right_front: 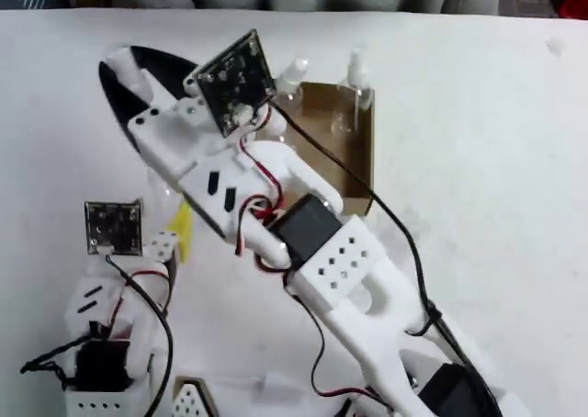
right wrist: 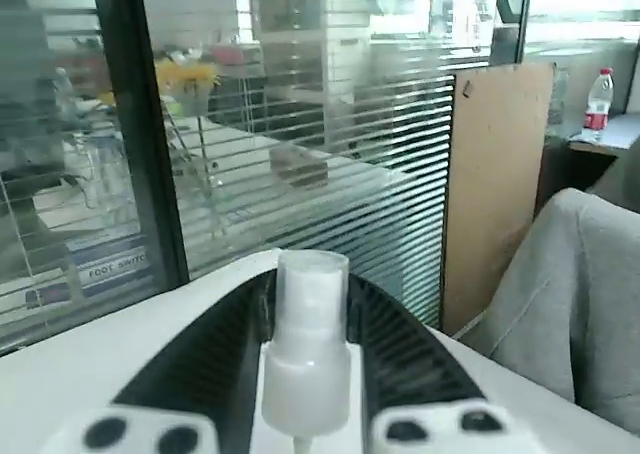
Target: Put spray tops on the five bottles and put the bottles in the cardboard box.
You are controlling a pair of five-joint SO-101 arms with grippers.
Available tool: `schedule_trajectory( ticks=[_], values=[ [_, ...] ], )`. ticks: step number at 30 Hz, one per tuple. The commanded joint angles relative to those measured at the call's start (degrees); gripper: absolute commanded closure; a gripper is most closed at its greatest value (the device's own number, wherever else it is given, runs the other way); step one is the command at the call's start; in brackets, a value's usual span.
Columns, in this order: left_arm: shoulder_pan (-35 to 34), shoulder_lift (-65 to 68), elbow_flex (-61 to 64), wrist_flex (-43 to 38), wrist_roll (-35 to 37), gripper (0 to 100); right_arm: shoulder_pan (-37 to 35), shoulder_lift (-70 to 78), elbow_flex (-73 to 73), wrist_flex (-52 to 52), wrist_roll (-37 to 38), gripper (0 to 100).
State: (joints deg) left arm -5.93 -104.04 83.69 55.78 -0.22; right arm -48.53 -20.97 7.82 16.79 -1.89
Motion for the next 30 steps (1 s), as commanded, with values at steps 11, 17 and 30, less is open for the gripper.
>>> schedule_trajectory(
  ticks=[11,17,30],
  values=[
    [0.4,-0.9,-0.4,-1.8,0.2,98,1.4,1.2,4.7,-18.9,1.0,98.2],
    [0.4,-0.9,-0.4,-1.8,0.2,98,1.4,1.3,4.9,-18.9,1.1,98.2],
    [0.4,-0.9,-0.4,-1.8,0.2,98,1.0,3.7,4.6,-16.4,6.3,98.2]
  ],
)
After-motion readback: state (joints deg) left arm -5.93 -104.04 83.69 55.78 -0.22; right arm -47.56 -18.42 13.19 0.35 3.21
